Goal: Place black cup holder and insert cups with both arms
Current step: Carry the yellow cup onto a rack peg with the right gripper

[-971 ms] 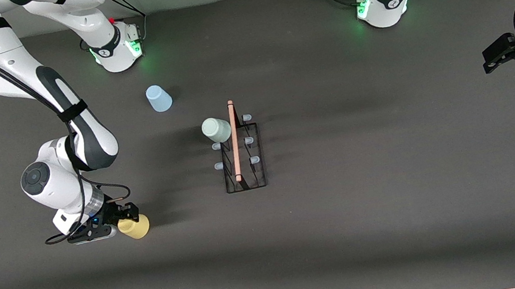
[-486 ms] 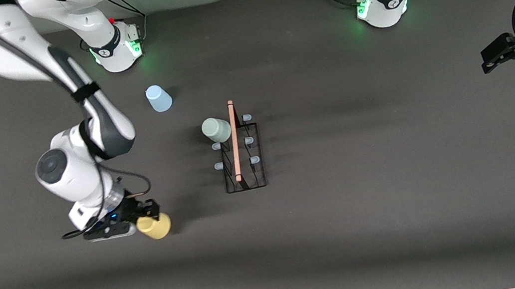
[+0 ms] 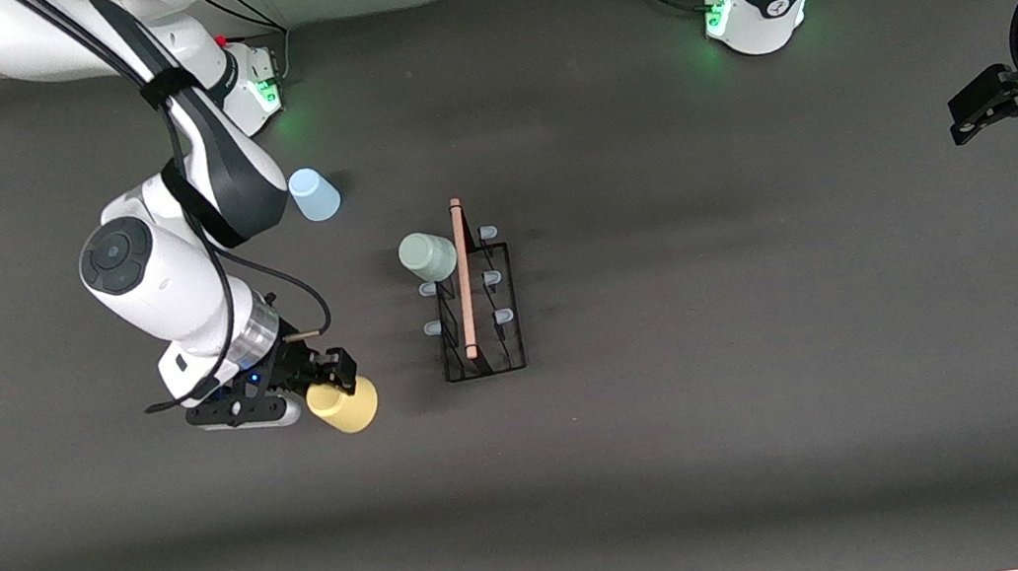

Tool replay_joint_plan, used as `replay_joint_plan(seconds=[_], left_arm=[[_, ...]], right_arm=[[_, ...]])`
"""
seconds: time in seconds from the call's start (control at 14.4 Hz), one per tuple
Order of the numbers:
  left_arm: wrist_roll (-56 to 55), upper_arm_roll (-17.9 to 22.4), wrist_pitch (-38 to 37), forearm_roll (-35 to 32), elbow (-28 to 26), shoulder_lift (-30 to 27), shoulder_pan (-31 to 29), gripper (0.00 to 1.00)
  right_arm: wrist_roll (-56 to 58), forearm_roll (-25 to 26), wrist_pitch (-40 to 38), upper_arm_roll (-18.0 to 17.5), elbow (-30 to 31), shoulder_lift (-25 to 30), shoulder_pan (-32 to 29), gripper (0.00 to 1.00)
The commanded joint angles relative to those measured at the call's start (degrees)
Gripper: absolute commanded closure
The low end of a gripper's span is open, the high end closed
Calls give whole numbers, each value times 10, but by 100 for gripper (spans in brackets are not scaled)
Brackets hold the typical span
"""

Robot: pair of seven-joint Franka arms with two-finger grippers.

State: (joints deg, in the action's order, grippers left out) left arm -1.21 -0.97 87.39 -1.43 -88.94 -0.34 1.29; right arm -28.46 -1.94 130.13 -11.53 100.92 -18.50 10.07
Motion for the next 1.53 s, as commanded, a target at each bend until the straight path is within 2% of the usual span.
replay_joint_plan(seconds=[0.0, 0.14, 0.62, 0.69, 0.9, 0.97, 1.18, 1.39, 1.46], left_arm=[[6, 4, -7, -2, 9, -1, 6, 0], [6, 4, -6, -2, 9, -1, 6, 0], [6, 4, -6, -2, 8, 0, 6, 0], [6, 4, -6, -2, 8, 0, 6, 0], [7, 4, -4, -2, 9, 2, 5, 0], [7, 4, -4, -2, 9, 2, 5, 0], [7, 4, 1, -3, 9, 2, 6, 0], [7, 4, 1, -3, 9, 3, 5, 0], [7, 4, 1, -3, 9, 3, 5, 0]], right_arm=[[-25, -23, -25, -44, -2, 9, -1, 69], [-79, -16, -21, -69, -2, -4, 0, 69], [-102, -14, 20, -71, 1, -34, 30, 69], [-101, -12, 20, -71, 2, -35, 30, 65], [-103, 2, 21, -67, 4, -44, 30, 26], [-104, 1, 20, -67, 5, -43, 30, 19], [-100, -4, -6, -62, 4, -22, 23, 11], [-74, -6, -50, -30, 4, 20, 16, 1], [-36, -6, -80, -23, 4, 35, 4, 1]])
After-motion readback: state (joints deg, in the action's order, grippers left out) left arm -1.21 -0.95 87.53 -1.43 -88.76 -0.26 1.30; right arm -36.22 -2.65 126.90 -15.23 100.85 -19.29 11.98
